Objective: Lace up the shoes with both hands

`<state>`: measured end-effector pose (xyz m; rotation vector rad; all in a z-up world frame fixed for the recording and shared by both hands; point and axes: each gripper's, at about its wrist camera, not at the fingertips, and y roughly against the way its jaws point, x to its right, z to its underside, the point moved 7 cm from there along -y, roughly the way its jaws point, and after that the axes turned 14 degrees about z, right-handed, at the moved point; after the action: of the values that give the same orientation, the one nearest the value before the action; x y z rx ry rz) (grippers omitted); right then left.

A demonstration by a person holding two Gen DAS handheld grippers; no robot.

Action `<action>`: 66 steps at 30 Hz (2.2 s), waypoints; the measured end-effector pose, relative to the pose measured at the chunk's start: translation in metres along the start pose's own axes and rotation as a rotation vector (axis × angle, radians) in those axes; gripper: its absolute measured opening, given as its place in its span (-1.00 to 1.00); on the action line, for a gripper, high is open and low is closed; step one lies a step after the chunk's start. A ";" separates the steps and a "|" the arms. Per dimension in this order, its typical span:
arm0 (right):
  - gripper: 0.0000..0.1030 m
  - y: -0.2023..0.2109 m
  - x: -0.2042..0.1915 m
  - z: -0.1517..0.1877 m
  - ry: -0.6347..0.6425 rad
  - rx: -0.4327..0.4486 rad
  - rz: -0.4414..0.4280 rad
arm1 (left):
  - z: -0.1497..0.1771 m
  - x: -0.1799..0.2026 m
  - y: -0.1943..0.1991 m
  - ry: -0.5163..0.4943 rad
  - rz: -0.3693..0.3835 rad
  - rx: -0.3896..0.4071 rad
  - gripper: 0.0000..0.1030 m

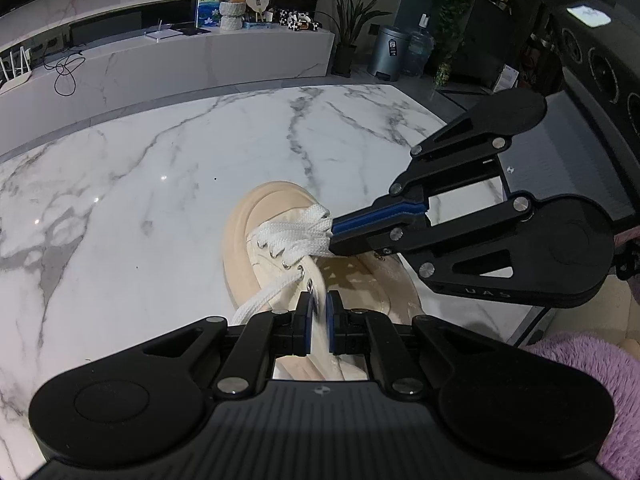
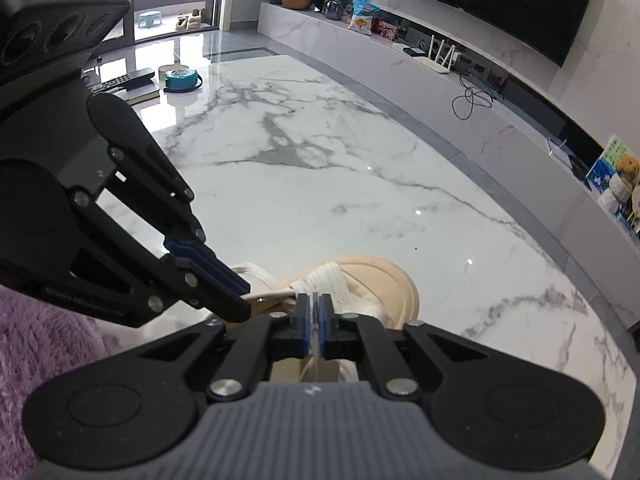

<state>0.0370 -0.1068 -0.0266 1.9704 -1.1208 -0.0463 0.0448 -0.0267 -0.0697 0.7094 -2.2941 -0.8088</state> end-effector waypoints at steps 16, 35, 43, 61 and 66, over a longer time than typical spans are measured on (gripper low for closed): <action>-0.23 0.009 0.018 0.015 -0.167 0.018 -0.006 | 0.003 0.001 -0.001 0.018 0.002 0.009 -0.90; -0.53 0.002 0.065 0.110 -0.611 -0.244 -0.038 | 0.003 0.000 -0.001 0.035 0.002 0.015 -0.90; -0.54 -0.005 0.028 0.141 -0.524 -0.398 -0.163 | 0.004 0.001 -0.001 0.039 -0.001 0.019 -0.90; -0.41 -0.045 0.076 0.151 -0.914 -0.461 -0.119 | 0.004 -0.003 0.002 0.054 0.015 0.034 -0.90; -0.30 -0.061 0.085 0.140 -1.033 -0.451 -0.120 | 0.005 -0.004 0.002 0.058 0.020 0.037 -0.90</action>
<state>0.0732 -0.2443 -0.1282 1.5626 -1.4197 -1.3785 0.0437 -0.0215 -0.0729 0.7160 -2.2659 -0.7293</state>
